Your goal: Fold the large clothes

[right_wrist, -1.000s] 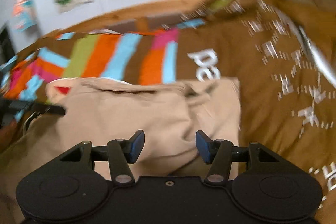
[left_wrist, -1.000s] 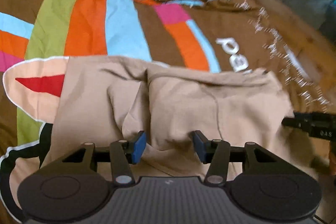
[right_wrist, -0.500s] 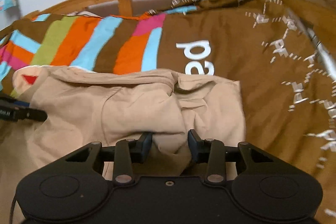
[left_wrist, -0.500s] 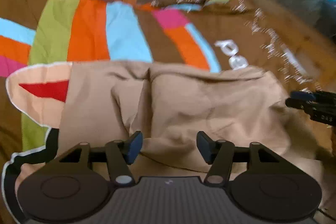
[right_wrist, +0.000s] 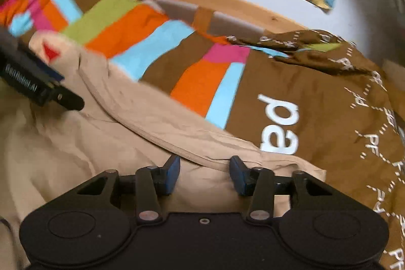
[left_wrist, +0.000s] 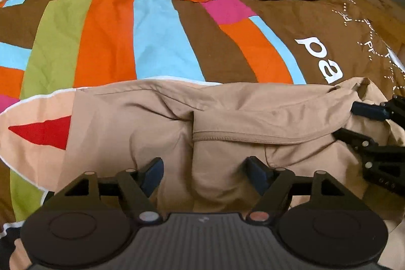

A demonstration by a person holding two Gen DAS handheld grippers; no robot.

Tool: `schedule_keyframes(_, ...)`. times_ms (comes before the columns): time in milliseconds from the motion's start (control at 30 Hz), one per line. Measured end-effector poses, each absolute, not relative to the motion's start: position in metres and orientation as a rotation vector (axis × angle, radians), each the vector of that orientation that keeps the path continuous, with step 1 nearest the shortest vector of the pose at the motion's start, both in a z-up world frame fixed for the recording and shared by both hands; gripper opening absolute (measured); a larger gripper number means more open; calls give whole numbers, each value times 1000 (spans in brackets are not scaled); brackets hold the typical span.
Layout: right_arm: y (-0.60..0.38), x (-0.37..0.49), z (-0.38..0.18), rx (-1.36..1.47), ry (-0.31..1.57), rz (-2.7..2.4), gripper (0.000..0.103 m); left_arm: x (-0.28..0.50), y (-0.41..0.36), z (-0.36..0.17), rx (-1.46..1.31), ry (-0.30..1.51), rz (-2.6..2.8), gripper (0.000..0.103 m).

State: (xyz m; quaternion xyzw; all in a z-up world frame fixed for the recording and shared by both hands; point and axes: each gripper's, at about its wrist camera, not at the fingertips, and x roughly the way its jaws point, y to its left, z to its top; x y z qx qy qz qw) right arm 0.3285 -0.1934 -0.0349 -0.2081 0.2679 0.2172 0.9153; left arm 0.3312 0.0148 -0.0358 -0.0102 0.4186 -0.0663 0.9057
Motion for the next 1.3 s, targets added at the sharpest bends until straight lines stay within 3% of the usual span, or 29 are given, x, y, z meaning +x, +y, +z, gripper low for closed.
schedule_keyframes(200, -212, 305, -21, -364, 503, 453, 50, 289, 36, -10, -150, 777, -198, 79)
schedule_keyframes(300, -227, 266, -3, -328, 478, 468, 58, 268, 22, -13, -47, 799, -223, 80)
schedule_keyframes(433, -226, 239, -27, -401, 589, 465, 59, 261, -2, -37, 161, 892, -142, 79)
schedule_keyframes(633, -233, 233, -27, -296, 659, 372, 60, 232, 16, -15, -38, 874, -89, 81)
schedule_keyframes(767, -244, 191, 6, -248, 619, 393, 74, 181, 27, 15, -76, 815, -110, 94)
schedule_keyframes(833, -248, 160, 23, -257, 589, 392, 77, 153, 36, 29, -29, 799, -142, 96)
schedule_keyframes(1000, -257, 89, 48, -277, 578, 445, 98, 87, 60, 51, 26, 769, -197, 102)
schedule_keyframes(1300, -247, 14, 53, -558, 691, 642, 102, 18, 82, 40, 14, 829, -196, 102)
